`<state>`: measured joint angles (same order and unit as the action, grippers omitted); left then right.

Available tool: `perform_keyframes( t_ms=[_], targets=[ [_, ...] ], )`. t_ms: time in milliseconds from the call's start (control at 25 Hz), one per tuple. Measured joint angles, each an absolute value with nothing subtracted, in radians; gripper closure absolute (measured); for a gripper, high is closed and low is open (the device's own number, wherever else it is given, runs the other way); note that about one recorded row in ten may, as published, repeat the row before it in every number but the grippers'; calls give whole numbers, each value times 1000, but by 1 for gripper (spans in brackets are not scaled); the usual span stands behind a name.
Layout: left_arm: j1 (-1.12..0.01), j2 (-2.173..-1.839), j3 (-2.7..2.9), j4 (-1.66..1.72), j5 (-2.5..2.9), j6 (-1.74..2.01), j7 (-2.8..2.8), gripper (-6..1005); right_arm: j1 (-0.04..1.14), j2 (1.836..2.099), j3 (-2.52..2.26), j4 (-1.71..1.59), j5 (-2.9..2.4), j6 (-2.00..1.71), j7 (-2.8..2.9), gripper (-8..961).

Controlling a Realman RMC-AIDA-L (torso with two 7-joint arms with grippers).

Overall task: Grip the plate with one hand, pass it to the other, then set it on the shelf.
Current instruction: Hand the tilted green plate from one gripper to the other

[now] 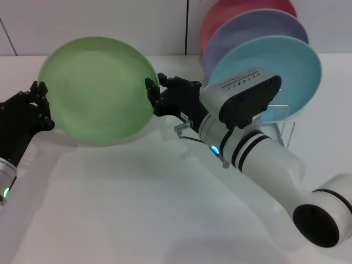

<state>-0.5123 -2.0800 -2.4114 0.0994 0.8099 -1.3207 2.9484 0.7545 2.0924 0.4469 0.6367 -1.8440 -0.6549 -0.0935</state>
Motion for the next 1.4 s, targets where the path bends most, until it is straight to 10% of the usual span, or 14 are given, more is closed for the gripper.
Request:
perform_keyframes(
  t_ms=[1400],
  targets=[
    [-512,-2080,-2408,97,814,-1327,2948,968,755,2092,447,640,-1843,-659,-94,765]
  ],
)
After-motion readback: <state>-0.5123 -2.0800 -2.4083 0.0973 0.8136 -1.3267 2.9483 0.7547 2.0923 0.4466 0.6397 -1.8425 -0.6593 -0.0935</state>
